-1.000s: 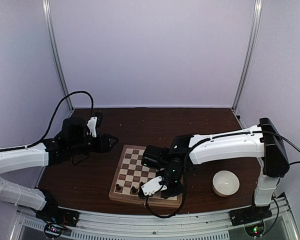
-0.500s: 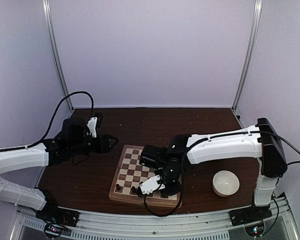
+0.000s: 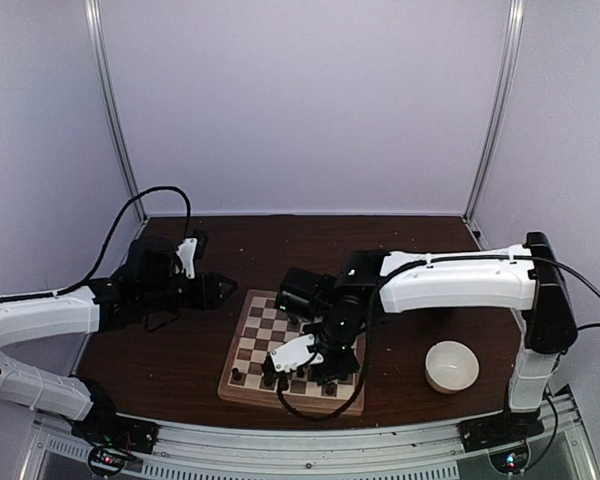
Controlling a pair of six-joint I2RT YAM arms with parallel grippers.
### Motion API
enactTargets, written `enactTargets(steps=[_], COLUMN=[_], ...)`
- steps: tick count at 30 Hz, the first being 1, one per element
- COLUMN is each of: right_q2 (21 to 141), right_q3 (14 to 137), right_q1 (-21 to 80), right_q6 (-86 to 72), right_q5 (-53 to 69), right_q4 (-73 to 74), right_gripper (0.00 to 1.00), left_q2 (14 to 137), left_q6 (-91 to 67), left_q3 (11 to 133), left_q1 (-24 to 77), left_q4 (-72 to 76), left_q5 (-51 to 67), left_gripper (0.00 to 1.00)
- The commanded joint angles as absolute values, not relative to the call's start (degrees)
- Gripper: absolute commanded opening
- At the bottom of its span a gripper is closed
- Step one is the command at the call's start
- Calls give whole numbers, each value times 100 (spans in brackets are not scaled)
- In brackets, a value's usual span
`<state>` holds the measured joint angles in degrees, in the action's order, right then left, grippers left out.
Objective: Set up the chess pieces on the board
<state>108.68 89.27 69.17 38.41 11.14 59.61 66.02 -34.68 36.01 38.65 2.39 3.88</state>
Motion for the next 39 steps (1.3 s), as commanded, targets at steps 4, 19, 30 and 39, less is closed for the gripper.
enactTargets(steps=[4,19,30,39], right_q2=[10372,11640,12745,13175], right_q3=[9343,9868,10584,11063], right_q1=[5905,5045,4993,4993], right_q6=[3006,2951,3570,3876], right_q5=[1650,1697,700,1278], right_q4=[5497,4515,4230,4616], right_gripper=[40,40,41,48], left_q2=[6717,6878,6597,6546], left_q6=[-3093,-3316,-3375,-3323], left_q3=[3849,3891,3775,3701], left_q1=[3832,3830,3832,3823], left_q4=[35,-197,-336,-363], left_q5=[392,603,626,597], left_gripper=[56,56,56,56])
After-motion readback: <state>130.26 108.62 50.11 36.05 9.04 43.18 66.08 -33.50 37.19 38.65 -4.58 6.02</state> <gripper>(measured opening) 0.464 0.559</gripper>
